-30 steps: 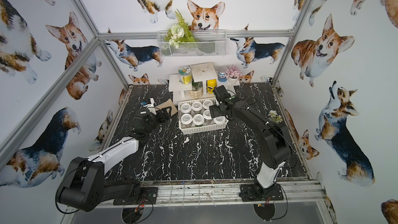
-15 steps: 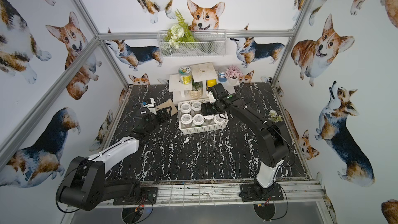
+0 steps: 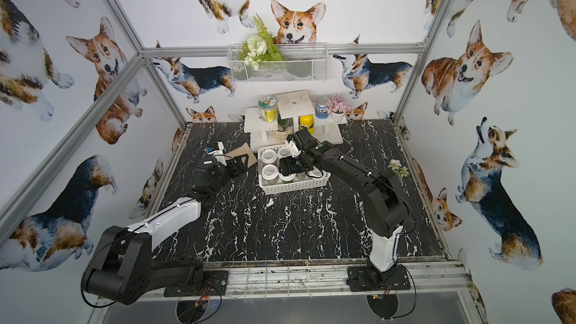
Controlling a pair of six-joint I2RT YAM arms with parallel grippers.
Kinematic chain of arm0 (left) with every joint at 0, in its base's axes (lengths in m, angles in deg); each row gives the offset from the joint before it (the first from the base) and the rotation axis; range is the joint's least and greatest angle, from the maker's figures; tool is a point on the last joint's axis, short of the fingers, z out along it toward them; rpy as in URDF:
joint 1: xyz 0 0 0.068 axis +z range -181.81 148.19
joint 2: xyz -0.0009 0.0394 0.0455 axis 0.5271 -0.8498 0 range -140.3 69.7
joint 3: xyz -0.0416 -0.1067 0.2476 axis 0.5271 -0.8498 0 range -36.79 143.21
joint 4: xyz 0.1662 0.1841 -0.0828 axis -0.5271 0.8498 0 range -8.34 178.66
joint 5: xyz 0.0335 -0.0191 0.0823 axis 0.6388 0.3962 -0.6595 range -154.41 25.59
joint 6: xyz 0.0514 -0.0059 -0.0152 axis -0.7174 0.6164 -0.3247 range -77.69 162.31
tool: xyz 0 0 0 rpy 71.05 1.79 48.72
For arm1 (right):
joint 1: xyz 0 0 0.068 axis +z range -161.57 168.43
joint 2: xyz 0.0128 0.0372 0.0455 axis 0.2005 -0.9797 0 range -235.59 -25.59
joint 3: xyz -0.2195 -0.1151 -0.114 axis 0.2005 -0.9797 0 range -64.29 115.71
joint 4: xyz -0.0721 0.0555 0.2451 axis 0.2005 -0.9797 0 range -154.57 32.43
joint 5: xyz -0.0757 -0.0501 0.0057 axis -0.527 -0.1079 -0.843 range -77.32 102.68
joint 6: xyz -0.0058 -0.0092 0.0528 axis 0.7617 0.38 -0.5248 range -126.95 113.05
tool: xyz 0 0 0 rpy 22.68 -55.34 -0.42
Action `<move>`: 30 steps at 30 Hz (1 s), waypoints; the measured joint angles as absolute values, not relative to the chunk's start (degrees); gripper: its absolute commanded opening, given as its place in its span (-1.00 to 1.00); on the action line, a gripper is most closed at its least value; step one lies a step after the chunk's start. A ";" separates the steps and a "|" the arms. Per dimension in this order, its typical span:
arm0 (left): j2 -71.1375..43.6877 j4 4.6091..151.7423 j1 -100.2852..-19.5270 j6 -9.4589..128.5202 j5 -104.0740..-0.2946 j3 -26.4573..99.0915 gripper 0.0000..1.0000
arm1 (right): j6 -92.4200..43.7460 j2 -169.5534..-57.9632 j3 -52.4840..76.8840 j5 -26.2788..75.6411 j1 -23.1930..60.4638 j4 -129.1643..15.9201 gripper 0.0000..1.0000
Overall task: Put the yogurt in the basket
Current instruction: Adjust the yogurt in the basket.
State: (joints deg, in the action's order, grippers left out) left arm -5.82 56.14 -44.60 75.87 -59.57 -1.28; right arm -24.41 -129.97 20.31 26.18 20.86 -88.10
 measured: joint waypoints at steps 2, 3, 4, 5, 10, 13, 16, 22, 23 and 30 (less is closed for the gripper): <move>-5.82 56.14 -44.60 75.87 -59.57 -1.28 0.63 | -24.41 -130.47 20.24 26.20 21.03 -87.42 0.72; -5.82 56.14 -44.60 75.87 -59.57 -1.28 0.63 | -24.43 -130.69 20.11 26.20 21.03 -87.07 0.72; -5.82 56.14 -44.60 75.85 -59.57 -1.28 0.63 | -24.43 -130.98 19.98 26.22 21.03 -86.92 0.72; -5.82 56.14 -44.60 75.85 -59.57 -1.28 0.63 | -24.45 -131.17 19.89 26.22 21.03 -86.76 0.72; -5.82 56.14 -44.60 75.85 -59.57 -1.28 0.63 | -24.56 -131.98 19.72 26.20 21.03 -86.50 0.72; -5.82 56.14 -44.60 75.83 -59.57 -1.28 0.63 | -24.56 -132.51 19.67 26.16 21.03 -86.30 0.72; -5.82 56.14 -44.60 75.83 -59.57 -1.28 0.63 | -24.56 -132.90 19.56 26.11 21.03 -86.11 0.72; -5.82 56.14 -44.60 75.83 -59.57 -1.28 0.63 | -24.54 -133.34 19.00 25.72 21.03 -85.36 0.72; -5.82 56.14 -44.60 75.83 -59.57 -1.28 0.63 | -24.54 -133.45 18.97 25.37 21.03 -85.10 0.72; -5.82 56.14 -44.60 75.85 -59.57 -1.28 0.63 | -24.38 -134.65 18.91 24.87 21.05 -84.51 0.70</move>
